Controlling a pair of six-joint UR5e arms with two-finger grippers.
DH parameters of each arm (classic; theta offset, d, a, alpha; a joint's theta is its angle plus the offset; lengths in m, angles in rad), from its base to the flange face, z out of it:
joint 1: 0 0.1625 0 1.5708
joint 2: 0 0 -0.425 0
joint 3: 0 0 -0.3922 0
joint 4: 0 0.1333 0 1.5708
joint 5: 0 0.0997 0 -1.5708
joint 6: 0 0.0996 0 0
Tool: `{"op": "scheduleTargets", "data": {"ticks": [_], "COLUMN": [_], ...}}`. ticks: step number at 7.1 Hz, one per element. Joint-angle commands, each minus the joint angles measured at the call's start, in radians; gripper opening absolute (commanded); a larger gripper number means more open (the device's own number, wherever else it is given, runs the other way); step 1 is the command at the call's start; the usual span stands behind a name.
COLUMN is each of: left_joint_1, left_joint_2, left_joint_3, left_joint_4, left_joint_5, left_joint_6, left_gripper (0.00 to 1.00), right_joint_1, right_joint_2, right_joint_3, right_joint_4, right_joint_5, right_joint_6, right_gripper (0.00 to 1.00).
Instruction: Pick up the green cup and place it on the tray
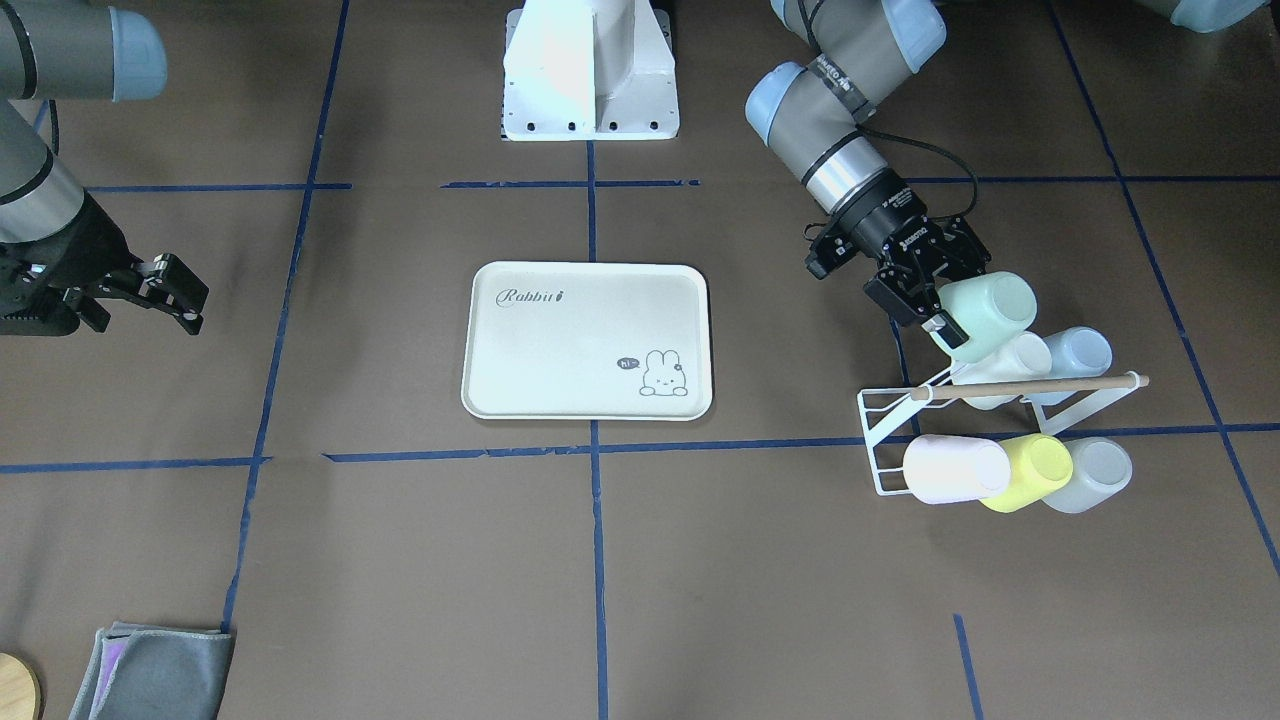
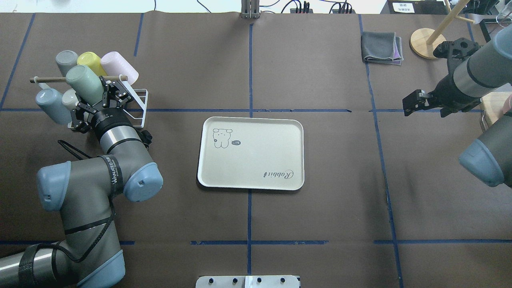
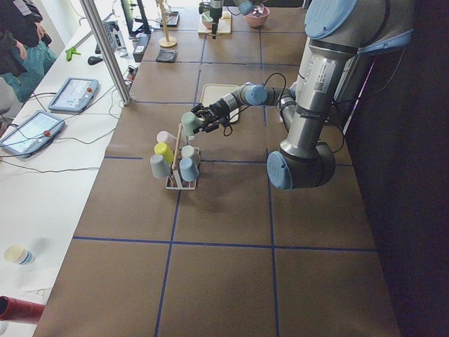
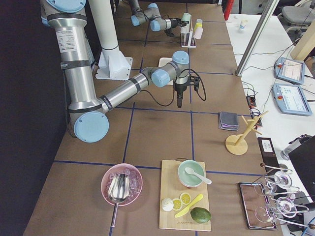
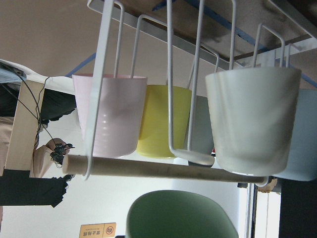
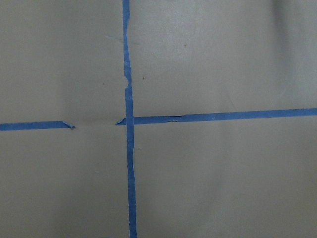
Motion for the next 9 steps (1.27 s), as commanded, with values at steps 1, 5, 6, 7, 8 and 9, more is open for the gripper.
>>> {"op": "scheduleTargets", "data": {"ticks": [1, 5, 6, 7, 8, 9], "left_joint_1": [-0.001, 0.009, 0.009, 0.009, 0.009, 0.009], "left_joint_2": [-0.004, -0.027, -0.028, -0.028, -0.031, -0.031], "left_joint_3": [-0.11, -0.256, -0.256, -0.258, -0.261, -0.268], "left_joint_4": [0.028, -0.035, -0.128, -0.217, -0.285, -0.354], "left_joint_5": [-0.007, -0.116, -0.16, -0.211, -0.246, -0.288], "left_joint_6": [-0.01, -0.247, -0.312, -0.37, -0.445, -0.532], "left_gripper": [0.53, 0.51, 0.5, 0.47, 0.43, 0.41], "right_joint_1": [0.0, 0.011, 0.014, 0.014, 0.016, 0.017], "right_joint_2": [0.001, 0.001, -0.001, -0.001, -0.001, -0.001], "right_joint_3": [0.001, 0.0, 0.0, 0.0, 0.0, 0.0], "right_joint_4": [0.0, -0.002, -0.002, -0.002, -0.002, -0.002], "right_joint_5": [0.002, 0.003, 0.003, 0.003, 0.003, 0.003], "right_joint_6": [0.002, 0.002, 0.002, 0.002, 0.004, 0.004], "right_gripper": [1.0, 1.0, 1.0, 1.0, 1.0, 1.0]}}
